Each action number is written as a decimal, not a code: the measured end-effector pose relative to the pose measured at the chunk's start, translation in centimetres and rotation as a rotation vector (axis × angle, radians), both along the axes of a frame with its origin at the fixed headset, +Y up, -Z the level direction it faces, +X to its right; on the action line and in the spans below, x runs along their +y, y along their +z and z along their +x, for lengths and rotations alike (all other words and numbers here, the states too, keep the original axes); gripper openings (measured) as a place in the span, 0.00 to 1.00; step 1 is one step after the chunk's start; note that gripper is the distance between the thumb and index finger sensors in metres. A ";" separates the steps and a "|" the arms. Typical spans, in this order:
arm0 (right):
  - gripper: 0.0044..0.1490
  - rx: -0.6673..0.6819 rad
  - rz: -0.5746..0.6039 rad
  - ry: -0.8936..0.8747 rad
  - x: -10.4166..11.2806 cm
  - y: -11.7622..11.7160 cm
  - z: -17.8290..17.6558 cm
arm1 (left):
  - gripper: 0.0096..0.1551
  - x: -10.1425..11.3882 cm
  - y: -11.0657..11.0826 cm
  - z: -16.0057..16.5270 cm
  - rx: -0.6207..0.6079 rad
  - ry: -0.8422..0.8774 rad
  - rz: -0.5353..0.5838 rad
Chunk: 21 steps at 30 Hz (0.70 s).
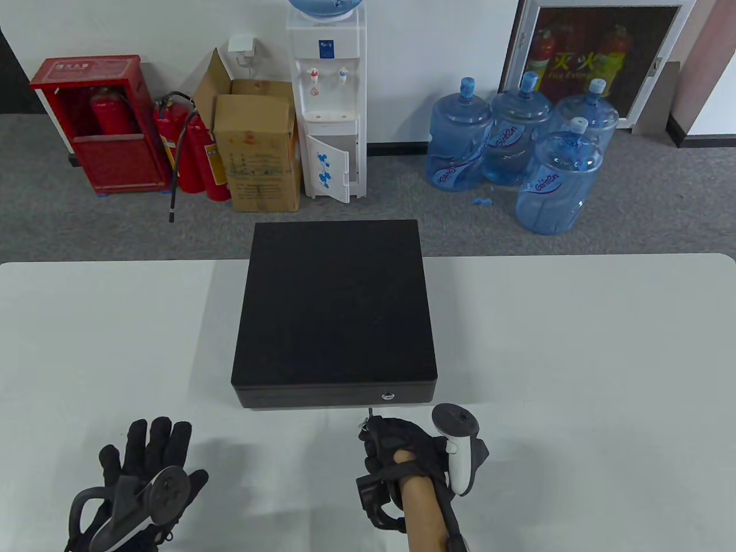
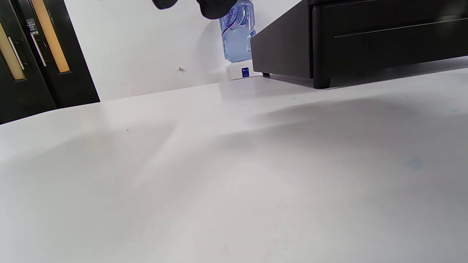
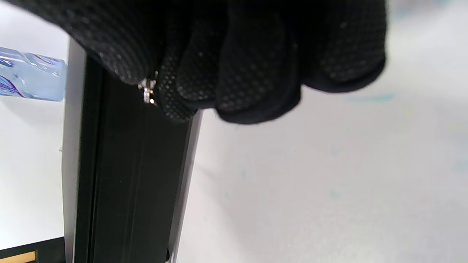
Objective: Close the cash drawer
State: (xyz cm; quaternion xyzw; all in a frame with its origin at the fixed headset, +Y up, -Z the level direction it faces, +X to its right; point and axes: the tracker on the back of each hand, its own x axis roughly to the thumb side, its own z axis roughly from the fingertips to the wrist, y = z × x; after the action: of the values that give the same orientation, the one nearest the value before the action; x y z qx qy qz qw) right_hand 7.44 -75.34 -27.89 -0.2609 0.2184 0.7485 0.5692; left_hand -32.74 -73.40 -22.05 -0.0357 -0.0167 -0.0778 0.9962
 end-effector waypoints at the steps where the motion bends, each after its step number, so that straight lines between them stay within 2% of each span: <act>1: 0.27 -0.013 0.031 0.044 0.6 0.4 0.3 | 0.50 0.0 0.0 0.1 -0.004 0.001 0.002; 5: 0.26 -0.054 0.111 0.111 1.9 1.5 1.4 | 0.50 0.0 0.1 0.3 -0.016 0.004 0.003; 14: 0.26 -0.144 0.259 0.143 4.1 3.8 4.9 | 0.51 0.1 0.1 0.7 -0.035 -0.003 0.011; 18: 0.28 -0.173 0.346 0.285 5.6 4.6 7.0 | 0.51 0.2 0.1 0.8 -0.044 -0.002 0.024; 21: 0.27 -0.203 0.433 0.399 5.7 5.1 8.6 | 0.50 0.1 0.1 0.8 -0.046 0.000 0.027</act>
State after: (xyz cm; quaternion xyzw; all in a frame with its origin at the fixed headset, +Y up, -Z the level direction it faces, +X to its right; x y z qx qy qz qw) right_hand 16.07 -69.59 -22.82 -0.2448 -0.0595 0.8448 0.4721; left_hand -31.96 -73.27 -21.97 -0.0203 -0.0387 -0.0790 0.9959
